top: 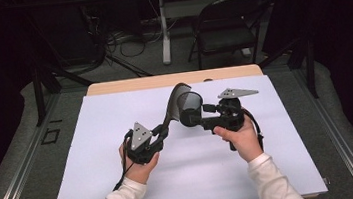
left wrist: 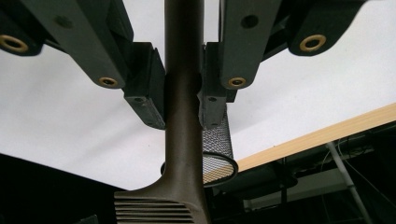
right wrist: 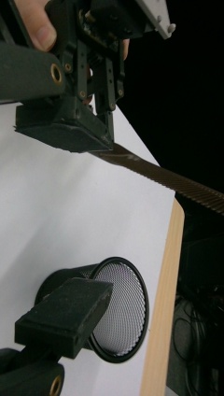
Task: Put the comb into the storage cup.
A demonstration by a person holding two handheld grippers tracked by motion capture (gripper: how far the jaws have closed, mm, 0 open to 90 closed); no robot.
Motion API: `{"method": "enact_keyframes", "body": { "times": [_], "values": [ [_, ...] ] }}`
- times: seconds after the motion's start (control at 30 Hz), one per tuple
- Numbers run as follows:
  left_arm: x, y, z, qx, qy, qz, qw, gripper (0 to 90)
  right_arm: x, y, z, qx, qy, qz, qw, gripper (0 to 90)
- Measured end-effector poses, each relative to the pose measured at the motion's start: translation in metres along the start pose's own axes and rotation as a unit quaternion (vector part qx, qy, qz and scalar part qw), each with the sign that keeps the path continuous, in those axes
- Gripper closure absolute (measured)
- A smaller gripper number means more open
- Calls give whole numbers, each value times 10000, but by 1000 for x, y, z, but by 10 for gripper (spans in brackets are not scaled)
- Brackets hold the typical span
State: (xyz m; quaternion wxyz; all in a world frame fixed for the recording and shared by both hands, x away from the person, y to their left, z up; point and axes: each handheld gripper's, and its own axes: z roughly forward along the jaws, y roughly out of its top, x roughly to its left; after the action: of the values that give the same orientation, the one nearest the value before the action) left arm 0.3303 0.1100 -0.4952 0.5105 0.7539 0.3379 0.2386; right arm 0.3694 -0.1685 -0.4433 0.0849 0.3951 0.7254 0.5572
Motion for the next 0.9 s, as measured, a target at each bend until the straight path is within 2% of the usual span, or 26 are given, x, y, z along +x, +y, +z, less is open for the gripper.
{"method": "enact_keyframes", "body": {
  "times": [0.13,0.33,0.5,0.63,0.83,0.9],
  "values": [
    [-2,-2,2,46,-11,47,10000,723,-3,-1,1,79,81,204,9997,277],
    [-7,-5,5,103,-39,137,9998,723,-3,-2,-1,10,-28,278,9996,308],
    [-10,-6,6,119,-48,181,9998,723,-5,-2,-1,-10,29,445,9990,310],
    [-11,-7,7,164,-62,207,9996,723,-6,-2,-3,-46,58,599,9982,349],
    [-13,-8,8,167,-83,208,9996,723,-10,-4,-5,-145,144,989,9949,414],
    [-13,-8,8,170,-90,205,9996,723,-11,-5,-5,-169,163,1042,9943,428]
  ]
}}
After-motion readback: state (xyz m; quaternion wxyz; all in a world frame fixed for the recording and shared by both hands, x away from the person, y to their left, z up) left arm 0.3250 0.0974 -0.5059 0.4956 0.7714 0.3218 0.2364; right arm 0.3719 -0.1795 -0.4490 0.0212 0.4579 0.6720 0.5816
